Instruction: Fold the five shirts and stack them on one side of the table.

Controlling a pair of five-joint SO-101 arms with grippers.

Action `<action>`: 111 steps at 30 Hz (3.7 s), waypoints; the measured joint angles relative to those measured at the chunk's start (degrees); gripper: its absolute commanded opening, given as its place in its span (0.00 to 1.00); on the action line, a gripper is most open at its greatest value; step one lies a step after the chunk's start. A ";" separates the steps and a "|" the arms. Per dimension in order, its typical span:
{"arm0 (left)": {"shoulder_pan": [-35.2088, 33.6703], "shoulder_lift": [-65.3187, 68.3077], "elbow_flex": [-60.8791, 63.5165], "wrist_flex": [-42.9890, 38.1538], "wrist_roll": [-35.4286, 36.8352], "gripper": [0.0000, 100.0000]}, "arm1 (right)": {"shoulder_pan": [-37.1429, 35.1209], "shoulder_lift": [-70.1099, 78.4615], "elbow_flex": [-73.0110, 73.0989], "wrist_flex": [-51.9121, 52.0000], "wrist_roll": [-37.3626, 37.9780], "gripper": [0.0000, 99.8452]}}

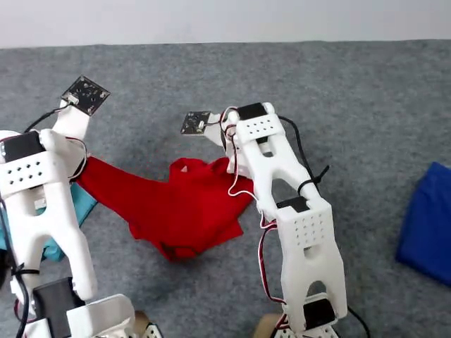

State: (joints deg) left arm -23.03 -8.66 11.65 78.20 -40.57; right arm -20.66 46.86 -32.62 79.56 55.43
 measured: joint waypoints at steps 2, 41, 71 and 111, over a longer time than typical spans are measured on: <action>0.00 0.00 0.00 0.00 0.00 0.01 | 0.09 0.70 0.00 -0.70 0.00 0.19; 13.45 -12.75 -9.76 0.00 19.78 0.01 | 12.48 -14.42 -37.10 20.84 -1.85 0.01; 14.86 -13.45 -41.14 4.84 37.36 0.01 | 28.40 -51.52 -37.19 18.99 -31.03 0.01; 32.62 -15.38 -70.59 21.19 30.07 0.01 | 29.89 -80.09 -40.00 10.73 -19.87 0.01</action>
State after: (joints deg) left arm 9.58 -24.04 -58.95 99.38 -10.51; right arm 9.23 -33.23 -72.62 90.29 35.56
